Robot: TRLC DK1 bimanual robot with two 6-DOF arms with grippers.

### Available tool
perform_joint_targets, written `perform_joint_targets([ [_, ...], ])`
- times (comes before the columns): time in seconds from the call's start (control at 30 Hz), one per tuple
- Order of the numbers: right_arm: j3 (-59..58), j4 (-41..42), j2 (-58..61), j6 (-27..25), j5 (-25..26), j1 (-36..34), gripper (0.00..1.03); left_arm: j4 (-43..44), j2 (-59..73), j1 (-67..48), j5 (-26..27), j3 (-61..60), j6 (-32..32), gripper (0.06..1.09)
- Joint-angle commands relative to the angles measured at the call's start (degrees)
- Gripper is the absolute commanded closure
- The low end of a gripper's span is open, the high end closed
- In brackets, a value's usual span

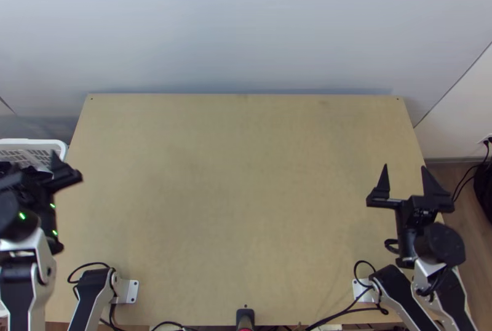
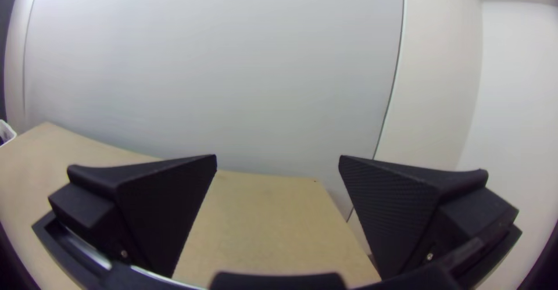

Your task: Fold the t-shirt

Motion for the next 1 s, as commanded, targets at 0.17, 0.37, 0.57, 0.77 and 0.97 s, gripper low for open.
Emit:
perform_joint_targets([
  [0.17, 19.95, -11.72, 16.41, 7.43, 0.40, -1.35, 0.05, -8.32, 17.48, 21.75, 4.32, 18.08, 0.29, 0.11],
  [0.37, 33.93, -30.00, 30.91, 11.48, 0.49, -2.58, 0.05, -2.96, 20.91, 31.33, 5.11, 18.34, -1.29, 0.11],
  [0.57, 33.75, -28.24, 33.29, 12.80, 0.40, -1.09, 0.06, 0.12, 28.21, 40.64, 9.15, 18.16, -0.94, 0.11],
  [0.77, 35.86, -26.22, 34.69, 16.22, 0.40, -1.26, 0.05, 2.85, 37.79, 47.32, 9.86, 16.93, 1.79, 0.11],
  [0.97, 35.25, -24.20, 36.10, 15.78, 0.75, -0.91, 0.04, 6.71, 47.81, 50.93, 9.77, 16.67, 3.37, 0.11],
])
